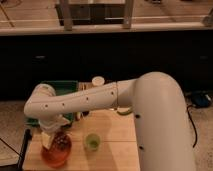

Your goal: Place grapes in red bowl

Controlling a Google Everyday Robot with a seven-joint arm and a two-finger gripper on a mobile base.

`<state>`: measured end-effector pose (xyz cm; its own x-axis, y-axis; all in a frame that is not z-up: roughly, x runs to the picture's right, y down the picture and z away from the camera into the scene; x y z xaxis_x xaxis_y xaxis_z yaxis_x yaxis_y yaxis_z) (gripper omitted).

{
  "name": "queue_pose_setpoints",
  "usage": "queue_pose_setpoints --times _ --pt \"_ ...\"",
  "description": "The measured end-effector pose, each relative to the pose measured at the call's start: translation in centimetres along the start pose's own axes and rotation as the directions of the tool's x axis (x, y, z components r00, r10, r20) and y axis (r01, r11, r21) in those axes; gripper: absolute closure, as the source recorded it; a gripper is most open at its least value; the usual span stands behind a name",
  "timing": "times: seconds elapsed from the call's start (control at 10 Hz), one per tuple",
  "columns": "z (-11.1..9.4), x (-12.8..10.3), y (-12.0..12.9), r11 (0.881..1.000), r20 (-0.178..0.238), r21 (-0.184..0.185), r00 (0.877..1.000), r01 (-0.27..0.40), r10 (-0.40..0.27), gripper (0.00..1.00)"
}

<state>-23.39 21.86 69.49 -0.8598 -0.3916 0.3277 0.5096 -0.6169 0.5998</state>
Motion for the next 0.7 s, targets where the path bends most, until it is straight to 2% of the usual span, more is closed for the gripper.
queue_pose_setpoints --times 0.7 --pt "-0.13 0.47 0.02 1.000 -0.017 0.005 1.000 0.007 -0.007 0.20"
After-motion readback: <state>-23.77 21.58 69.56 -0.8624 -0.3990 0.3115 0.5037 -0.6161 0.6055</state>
